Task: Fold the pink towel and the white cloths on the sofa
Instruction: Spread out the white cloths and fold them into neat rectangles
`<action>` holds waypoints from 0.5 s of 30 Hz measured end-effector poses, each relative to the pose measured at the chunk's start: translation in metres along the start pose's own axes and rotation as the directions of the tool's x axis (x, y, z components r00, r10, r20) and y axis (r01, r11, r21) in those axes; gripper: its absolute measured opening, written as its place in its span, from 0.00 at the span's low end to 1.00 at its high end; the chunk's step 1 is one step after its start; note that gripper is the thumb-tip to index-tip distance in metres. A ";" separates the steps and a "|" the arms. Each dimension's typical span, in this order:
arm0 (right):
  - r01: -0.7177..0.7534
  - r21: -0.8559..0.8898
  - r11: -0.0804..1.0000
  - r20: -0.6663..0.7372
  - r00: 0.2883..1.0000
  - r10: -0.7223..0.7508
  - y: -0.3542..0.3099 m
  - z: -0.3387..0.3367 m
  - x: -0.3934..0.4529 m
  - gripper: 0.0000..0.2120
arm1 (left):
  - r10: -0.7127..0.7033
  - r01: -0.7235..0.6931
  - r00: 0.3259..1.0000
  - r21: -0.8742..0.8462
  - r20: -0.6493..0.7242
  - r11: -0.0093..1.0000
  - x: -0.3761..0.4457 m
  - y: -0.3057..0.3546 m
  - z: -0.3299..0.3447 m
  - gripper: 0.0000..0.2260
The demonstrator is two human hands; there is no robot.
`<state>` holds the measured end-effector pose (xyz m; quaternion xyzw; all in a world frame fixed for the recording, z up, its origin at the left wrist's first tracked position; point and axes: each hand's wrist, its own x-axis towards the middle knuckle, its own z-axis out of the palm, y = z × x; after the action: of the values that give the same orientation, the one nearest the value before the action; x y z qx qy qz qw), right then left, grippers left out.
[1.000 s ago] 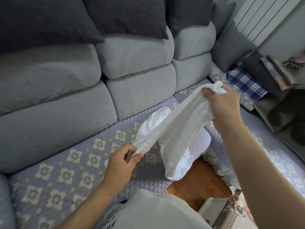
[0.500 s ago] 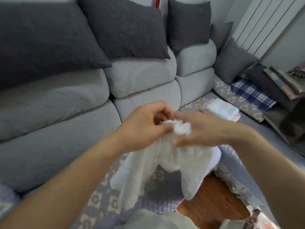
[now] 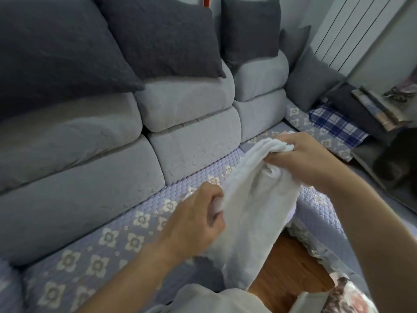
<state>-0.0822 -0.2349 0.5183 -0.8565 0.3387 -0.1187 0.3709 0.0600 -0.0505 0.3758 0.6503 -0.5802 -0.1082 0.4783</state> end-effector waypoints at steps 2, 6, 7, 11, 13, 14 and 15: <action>-0.048 0.104 0.993 -0.068 0.996 0.056 0.002 0.005 -0.002 0.10 | 0.083 -0.078 0.995 -0.081 0.056 0.994 -0.007 0.009 0.005 0.09; -0.126 0.126 0.984 0.011 0.992 0.125 -0.004 0.020 -0.009 0.11 | -0.143 0.136 0.990 -0.230 -0.014 0.964 -0.005 0.011 0.025 0.12; -0.127 0.102 0.987 0.043 0.991 0.123 -0.005 0.023 -0.010 0.10 | -0.180 0.170 0.984 -0.232 -0.021 0.958 -0.002 0.011 0.030 0.13; -0.120 0.056 0.991 0.080 0.990 0.116 -0.006 0.028 -0.012 0.14 | -0.217 0.198 0.973 -0.215 -0.072 0.956 0.005 0.010 0.039 0.13; -0.120 0.050 0.991 0.087 0.989 0.116 -0.004 0.024 -0.013 0.16 | -0.199 0.175 0.977 -0.235 -0.081 0.956 0.006 0.005 0.035 0.09; -0.121 0.061 0.991 0.079 0.990 0.116 -0.003 0.023 -0.013 0.15 | -0.191 0.171 0.979 -0.210 -0.078 0.963 0.005 0.002 0.033 0.09; -0.124 0.076 0.989 0.068 0.991 0.119 -0.001 0.021 -0.014 0.14 | -0.175 0.162 0.982 -0.156 -0.074 0.974 0.003 -0.003 0.031 0.10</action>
<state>-0.0824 -0.2136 0.5052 -0.8221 0.3732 -0.0822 0.4220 0.0416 -0.0690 0.3589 0.6638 -0.4916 -0.1629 0.5396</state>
